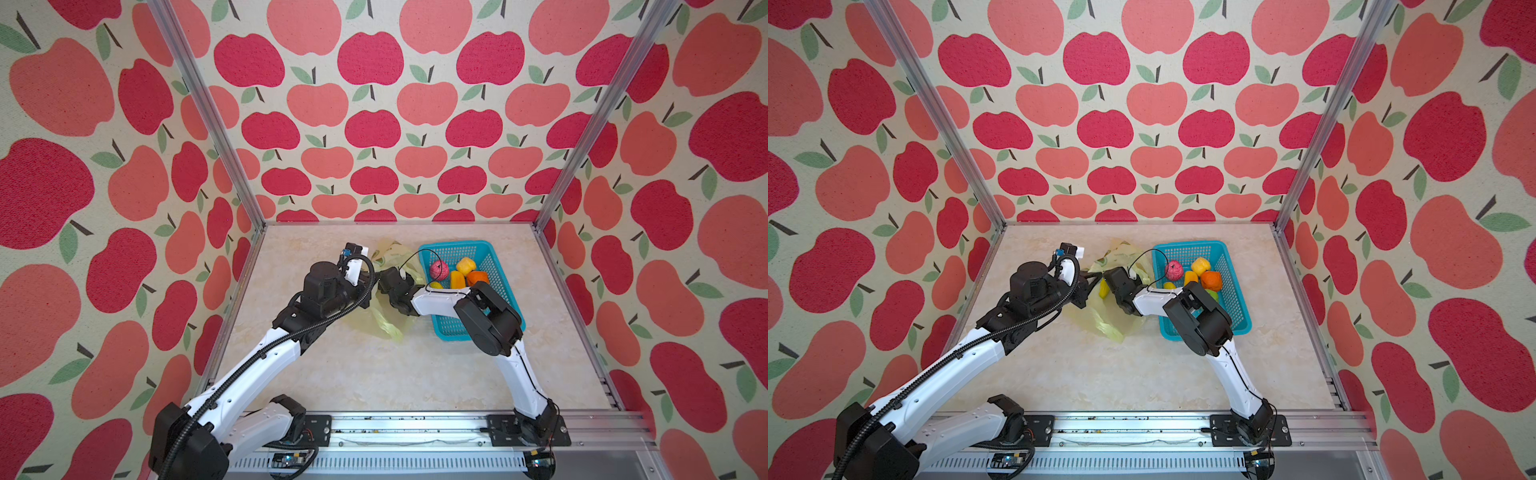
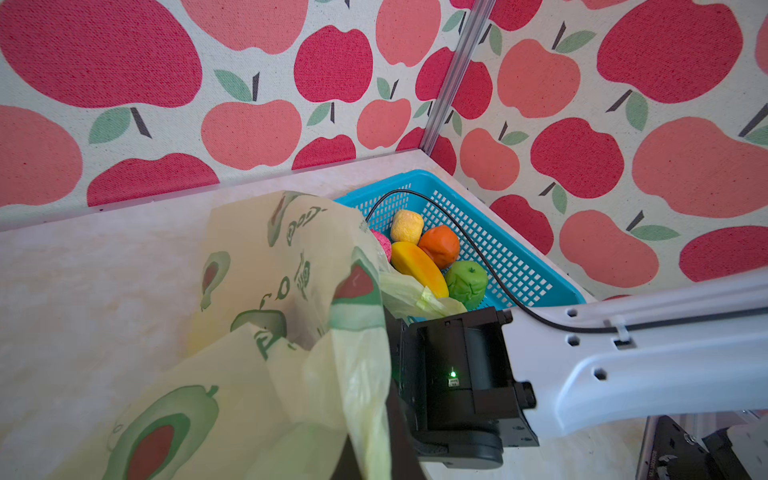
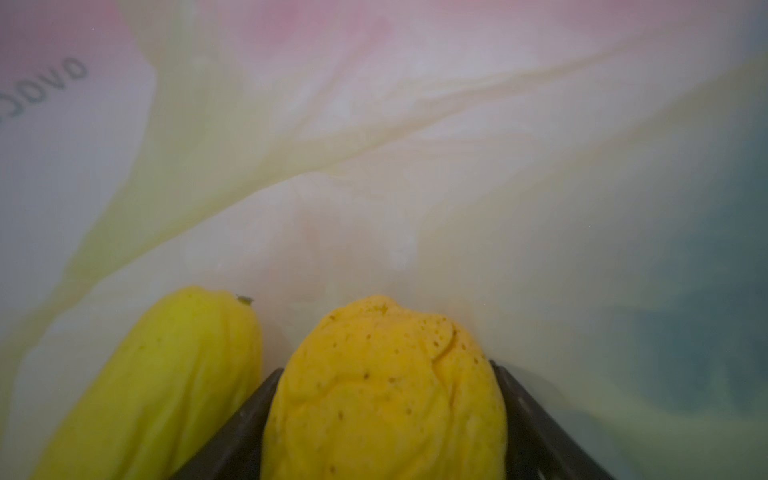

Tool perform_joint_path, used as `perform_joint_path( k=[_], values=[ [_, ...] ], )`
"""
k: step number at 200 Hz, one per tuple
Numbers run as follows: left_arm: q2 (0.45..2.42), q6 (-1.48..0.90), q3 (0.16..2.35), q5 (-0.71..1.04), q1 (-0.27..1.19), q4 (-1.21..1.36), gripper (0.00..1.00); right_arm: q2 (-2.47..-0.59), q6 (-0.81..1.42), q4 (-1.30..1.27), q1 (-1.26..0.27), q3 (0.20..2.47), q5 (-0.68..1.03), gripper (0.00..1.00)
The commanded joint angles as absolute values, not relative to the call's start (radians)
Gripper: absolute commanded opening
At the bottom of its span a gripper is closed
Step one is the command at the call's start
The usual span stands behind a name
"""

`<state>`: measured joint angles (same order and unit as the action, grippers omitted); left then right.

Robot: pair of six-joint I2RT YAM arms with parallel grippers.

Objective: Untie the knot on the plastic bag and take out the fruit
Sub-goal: 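Lower the right gripper and grasp the round wrinkled yellow fruit, then lift the round yellow fruit out and carry it into the basket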

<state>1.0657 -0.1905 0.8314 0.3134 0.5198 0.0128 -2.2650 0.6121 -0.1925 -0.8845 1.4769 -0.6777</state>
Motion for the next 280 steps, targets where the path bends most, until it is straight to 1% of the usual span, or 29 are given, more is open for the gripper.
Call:
perform_joint_path(
  k=[1, 16, 30, 57, 76, 98, 126, 134, 167, 192, 215, 239, 255, 267, 280],
  values=[
    [1.035, -0.221, 0.808, 0.386, 0.498, 0.071, 0.0, -2.258, 0.65, -0.168, -0.862, 1.447, -0.636, 0.68],
    [1.04, -0.227, 0.808, 0.396, 0.486, 0.07, 0.0, -2.242, 0.629, -0.183, -0.864, 1.433, -0.631, 0.61],
    [1.047, -0.226, 0.81, 0.388, 0.48, 0.067, 0.0, -2.221, 0.599, -0.197, -0.871, 1.417, -0.635, 0.53],
    [1.075, -0.221, 0.816, 0.36, 0.475, 0.065, 0.0, -2.154, 0.53, -0.25, -0.903, 1.351, -0.652, 0.44],
    [1.106, -0.214, 0.826, 0.323, 0.473, 0.055, 0.0, -2.089, 0.495, -0.336, -0.928, 1.267, -0.619, 0.37],
    [1.144, -0.212, 0.837, 0.278, 0.473, 0.058, 0.0, -1.997, 0.442, -0.45, -0.965, 1.153, -0.565, 0.34],
    [1.194, -0.208, 0.848, 0.241, 0.472, 0.062, 0.0, -1.893, 0.393, -0.505, -1.008, 1.05, -0.521, 0.31],
    [1.205, -0.21, 0.851, 0.232, 0.472, 0.063, 0.0, -1.864, 0.387, -0.521, -1.019, 1.018, -0.483, 0.29],
    [1.223, -0.2, 0.865, 0.208, 0.472, 0.052, 0.0, -1.743, 0.367, -0.577, -1.073, 0.873, -0.459, 0.27],
    [1.225, -0.187, 0.873, 0.184, 0.471, 0.036, 0.0, -1.589, 0.309, -0.577, -1.133, 0.779, -0.466, 0.26],
    [1.223, -0.184, 0.876, 0.178, 0.469, 0.031, 0.0, -1.403, 0.204, -0.533, -1.19, 0.727, -0.479, 0.25],
    [1.214, -0.185, 0.874, 0.183, 0.468, 0.029, 0.0, -1.179, 0.167, -0.429, -1.197, 0.676, -0.464, 0.24],
    [1.208, -0.186, 0.872, 0.185, 0.468, 0.026, 0.0, -1.016, 0.17, -0.328, -1.197, 0.638, -0.548, 0.24],
    [1.204, -0.187, 0.868, 0.187, 0.467, 0.025, 0.0, -0.913, 0.185, -0.215, -1.193, 0.624, -0.639, 0.24],
    [1.201, -0.187, 0.868, 0.188, 0.466, 0.024, 0.0, -0.822, 0.227, -0.062, -1.158, 0.622, -0.698, 0.24]
  ],
)
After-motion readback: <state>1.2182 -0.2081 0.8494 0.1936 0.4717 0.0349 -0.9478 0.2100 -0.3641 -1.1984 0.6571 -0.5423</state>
